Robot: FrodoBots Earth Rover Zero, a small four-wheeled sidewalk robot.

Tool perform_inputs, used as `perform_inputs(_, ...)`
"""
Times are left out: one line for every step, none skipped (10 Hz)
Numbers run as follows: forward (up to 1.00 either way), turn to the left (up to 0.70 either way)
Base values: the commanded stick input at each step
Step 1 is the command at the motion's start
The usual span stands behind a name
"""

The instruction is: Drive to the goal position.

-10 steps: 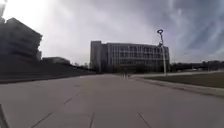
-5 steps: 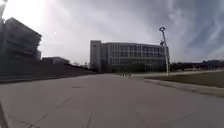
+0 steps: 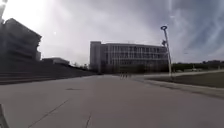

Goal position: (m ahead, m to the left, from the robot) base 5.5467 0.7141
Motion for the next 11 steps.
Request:
perform_inputs(0.85, 0.00)
perform_inputs(0.85, 0.00)
perform_inputs(0.85, 0.00)
perform_inputs(0.85, 0.00)
perform_inputs(0.85, 0.00)
perform_inputs(0.85, 0.00)
perform_inputs(0.85, 0.00)
perform_inputs(0.85, 0.00)
perform_inputs(0.85, 0.00)
perform_inputs(0.85, 0.00)
perform_inputs(0.85, 0.00)
